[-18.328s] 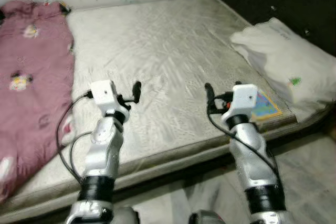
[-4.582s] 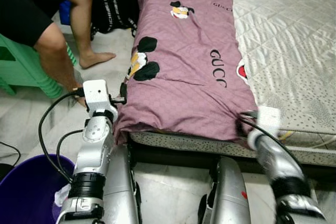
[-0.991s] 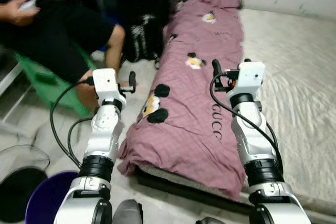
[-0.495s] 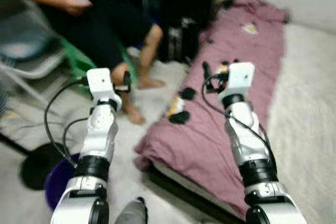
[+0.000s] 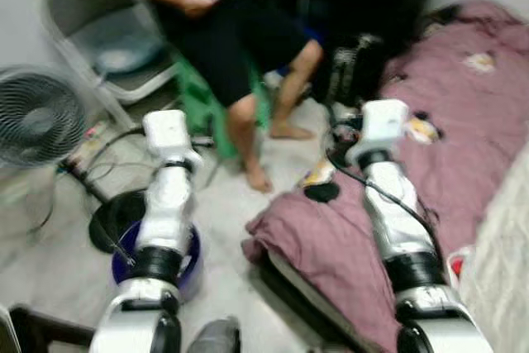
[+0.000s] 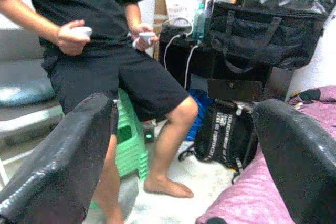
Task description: Clean up the room
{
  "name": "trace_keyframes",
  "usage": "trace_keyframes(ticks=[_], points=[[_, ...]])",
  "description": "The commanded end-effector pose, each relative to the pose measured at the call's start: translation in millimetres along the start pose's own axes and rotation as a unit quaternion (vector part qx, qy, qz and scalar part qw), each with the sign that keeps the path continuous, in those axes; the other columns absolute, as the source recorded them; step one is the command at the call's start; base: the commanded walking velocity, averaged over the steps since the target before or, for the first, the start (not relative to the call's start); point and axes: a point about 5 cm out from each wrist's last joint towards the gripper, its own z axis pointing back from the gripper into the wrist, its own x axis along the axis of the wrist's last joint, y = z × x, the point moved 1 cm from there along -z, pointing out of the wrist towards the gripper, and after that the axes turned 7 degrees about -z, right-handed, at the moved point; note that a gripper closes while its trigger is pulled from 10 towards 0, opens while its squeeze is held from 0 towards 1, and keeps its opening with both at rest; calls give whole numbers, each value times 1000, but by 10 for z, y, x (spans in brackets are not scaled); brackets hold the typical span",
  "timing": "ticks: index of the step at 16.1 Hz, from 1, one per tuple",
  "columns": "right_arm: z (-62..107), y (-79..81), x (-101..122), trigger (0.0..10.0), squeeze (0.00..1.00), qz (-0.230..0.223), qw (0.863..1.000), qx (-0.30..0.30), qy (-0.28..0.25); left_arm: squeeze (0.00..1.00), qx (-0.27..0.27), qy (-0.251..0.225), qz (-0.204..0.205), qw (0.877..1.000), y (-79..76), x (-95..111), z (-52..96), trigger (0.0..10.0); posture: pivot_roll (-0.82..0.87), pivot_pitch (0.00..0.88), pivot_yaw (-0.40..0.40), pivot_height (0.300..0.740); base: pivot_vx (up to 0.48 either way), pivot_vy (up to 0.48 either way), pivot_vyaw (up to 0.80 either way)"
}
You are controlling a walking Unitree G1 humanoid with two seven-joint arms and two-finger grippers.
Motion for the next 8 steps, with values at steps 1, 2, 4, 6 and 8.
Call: trace_keyframes(ticks=[1, 2, 4, 6, 8], points=[[-30, 97, 34, 10000, 0, -9, 1000, 12, -8, 0, 14, -3, -7, 1000, 116, 24, -14, 10000, -10, 0, 11, 740, 0, 0, 800], [-29, 97, 32, 10000, 0, -9, 1000, 12, -7, 0, 14, -3, -7, 1000, 118, 22, -14, 10000, -10, 0, 11, 740, 0, 0, 800], [-28, 100, 26, 10000, 0, -10, 1000, 12, -7, 0, 14, -2, -7, 1000, 123, 13, -10, 10000, -10, 0, 11, 740, 0, 0, 800], [-25, 104, 16, 10000, 0, -10, 1000, 13, -6, 0, 14, -3, -7, 1000, 129, 13, -1, 10000, -6, 0, 11, 740, 0, 0, 800], [-22, 123, -14, 10000, 0, -14, 1000, 15, -1, 0, 17, -4, -9, 1000, 162, 1, 26, 10000, 10, 0, 10, 740, 0, 0, 800]])
